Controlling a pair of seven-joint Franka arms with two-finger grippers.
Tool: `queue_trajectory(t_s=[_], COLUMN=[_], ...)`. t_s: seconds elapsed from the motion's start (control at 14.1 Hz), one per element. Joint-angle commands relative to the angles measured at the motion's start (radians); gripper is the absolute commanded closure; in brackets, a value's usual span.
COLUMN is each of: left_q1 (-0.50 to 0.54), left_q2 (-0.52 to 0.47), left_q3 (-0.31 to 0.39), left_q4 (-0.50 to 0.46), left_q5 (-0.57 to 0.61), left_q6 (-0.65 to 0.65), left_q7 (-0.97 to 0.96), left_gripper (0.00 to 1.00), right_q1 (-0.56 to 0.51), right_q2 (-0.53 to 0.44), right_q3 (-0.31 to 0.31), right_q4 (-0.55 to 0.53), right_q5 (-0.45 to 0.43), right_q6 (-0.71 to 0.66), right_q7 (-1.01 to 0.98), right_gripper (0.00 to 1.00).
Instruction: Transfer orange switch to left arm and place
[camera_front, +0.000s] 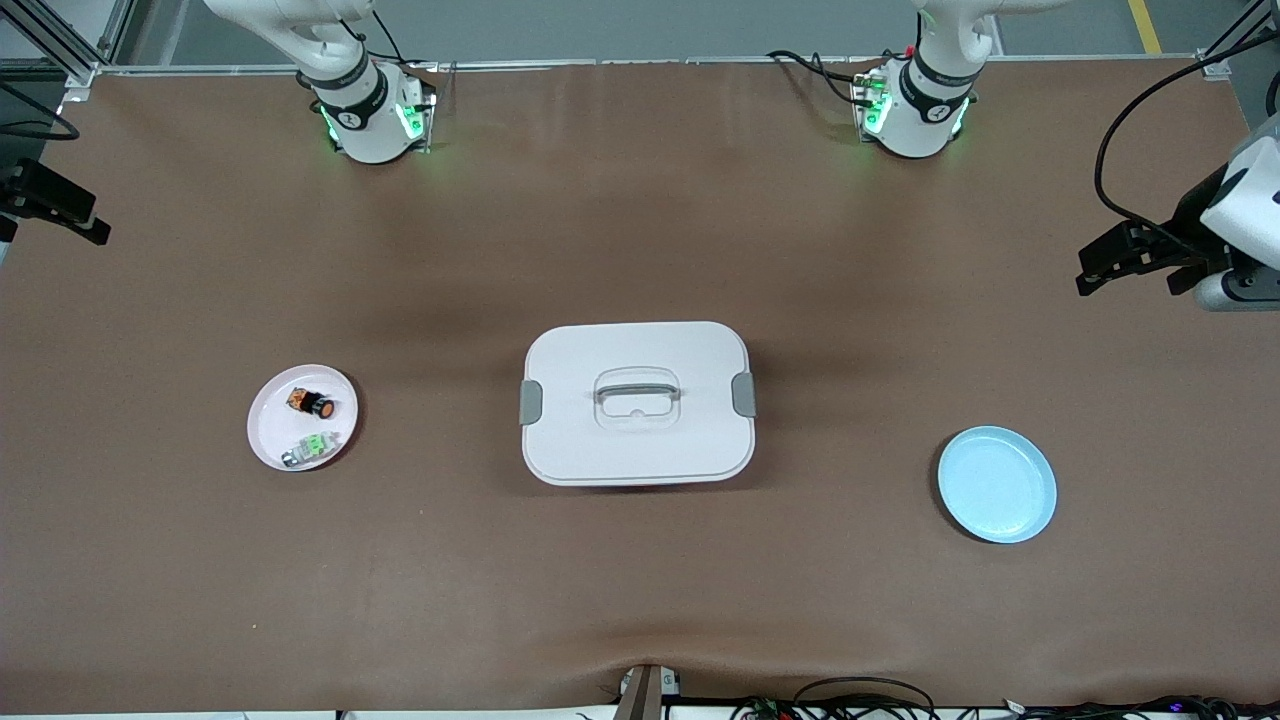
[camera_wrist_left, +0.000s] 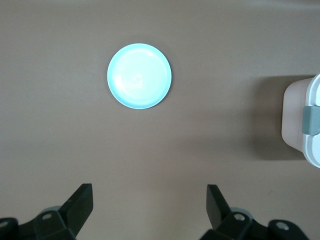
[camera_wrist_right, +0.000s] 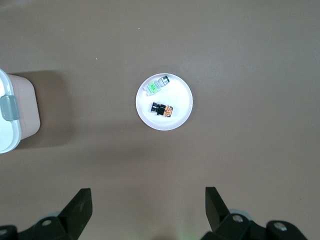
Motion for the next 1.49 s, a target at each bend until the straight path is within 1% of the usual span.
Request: queue_trajectory(t_s=[0.0,0.43,0.71,1.42], left_q1=[-0.001,0.002,0.003,0.003], left_q2=[0.005,0.007,0.008,0.010], left_q3=[-0.003,-0.003,-0.003,-0.001], left_q4=[0.022,0.021,0.019,0.019], left_q5=[0.020,0.020,0.019,0.020], left_q6=[-0.016,-0.016,-0.016,-0.016], left_q7=[0.005,0.001,0.002,0.004], left_gripper=[0.00,0.00,0.00,0.00], right_q1=[-0.008,-0.002,0.008,0.010], right_q2=[-0.010,-0.010,-0.010,-0.007], right_q3=[0.006,0.012,0.018,0.015], right_q4=[0.003,0.001,0.001,0.001], right_q5=[0.001,-0.005,-0.048,-0.045], right_q6=[-0.003,-0.009,-0.006,0.008], right_q7=[-0.006,-0.008,-0.008,-0.006], right_gripper=[0.00,0.00,0.00,0.00])
